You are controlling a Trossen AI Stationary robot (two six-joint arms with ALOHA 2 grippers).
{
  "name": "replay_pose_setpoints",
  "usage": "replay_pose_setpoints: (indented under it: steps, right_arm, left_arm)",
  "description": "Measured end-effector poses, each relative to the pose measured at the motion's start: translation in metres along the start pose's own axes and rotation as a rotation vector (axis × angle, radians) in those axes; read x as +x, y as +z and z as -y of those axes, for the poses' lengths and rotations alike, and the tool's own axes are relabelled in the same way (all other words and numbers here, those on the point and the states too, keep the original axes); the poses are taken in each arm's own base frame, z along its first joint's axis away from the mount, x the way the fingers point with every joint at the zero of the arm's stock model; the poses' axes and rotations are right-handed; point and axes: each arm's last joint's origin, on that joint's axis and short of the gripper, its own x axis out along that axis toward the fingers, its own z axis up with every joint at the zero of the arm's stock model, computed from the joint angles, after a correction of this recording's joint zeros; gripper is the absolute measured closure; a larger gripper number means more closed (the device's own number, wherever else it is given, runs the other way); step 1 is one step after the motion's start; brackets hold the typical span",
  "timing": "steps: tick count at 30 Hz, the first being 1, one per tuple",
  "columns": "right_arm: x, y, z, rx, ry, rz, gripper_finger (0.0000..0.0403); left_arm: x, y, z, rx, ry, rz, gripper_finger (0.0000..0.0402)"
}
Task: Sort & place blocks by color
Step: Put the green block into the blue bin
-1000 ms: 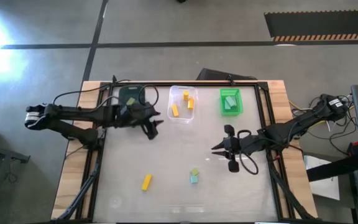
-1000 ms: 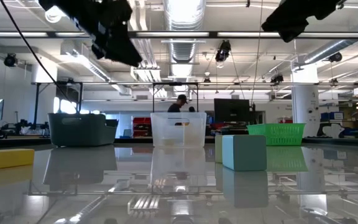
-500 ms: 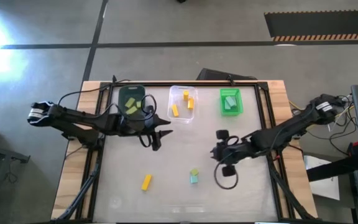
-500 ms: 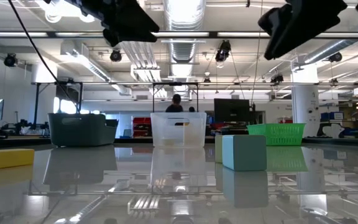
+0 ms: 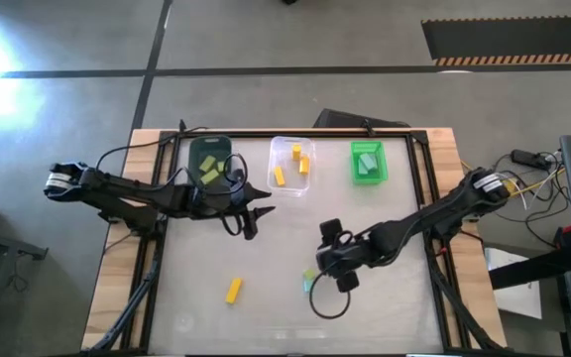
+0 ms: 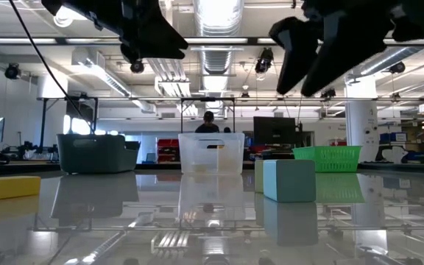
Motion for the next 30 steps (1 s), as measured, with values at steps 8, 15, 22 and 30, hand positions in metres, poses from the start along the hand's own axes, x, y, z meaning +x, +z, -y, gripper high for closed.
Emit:
replay_pose_setpoints:
  steps: [8, 15, 22, 30]
  right_arm:
    - [0.034, 0.001, -0.005, -0.077, 0.121, -0.051, 0.0177]
    - [0.059, 0.002, -0.001, -0.082, 0.207, -0.034, 0.0177]
    - [0.070, 0.004, 0.003, -0.082, 0.248, 0.005, 0.0177]
    - [0.076, 0.005, 0.016, -0.026, 0.257, 0.035, 0.0179]
  left_arm:
    - [0.000, -0.001, 0.000, -0.015, 0.000, 0.002, 0.0237]
    - [0.000, -0.001, 0.000, -0.004, 0.000, 0.003, 0.0237]
    - [-0.001, 0.000, -0.001, 0.010, -0.002, 0.008, 0.0237]
    - [-0.003, 0.002, -0.001, 0.008, -0.005, 0.014, 0.0237]
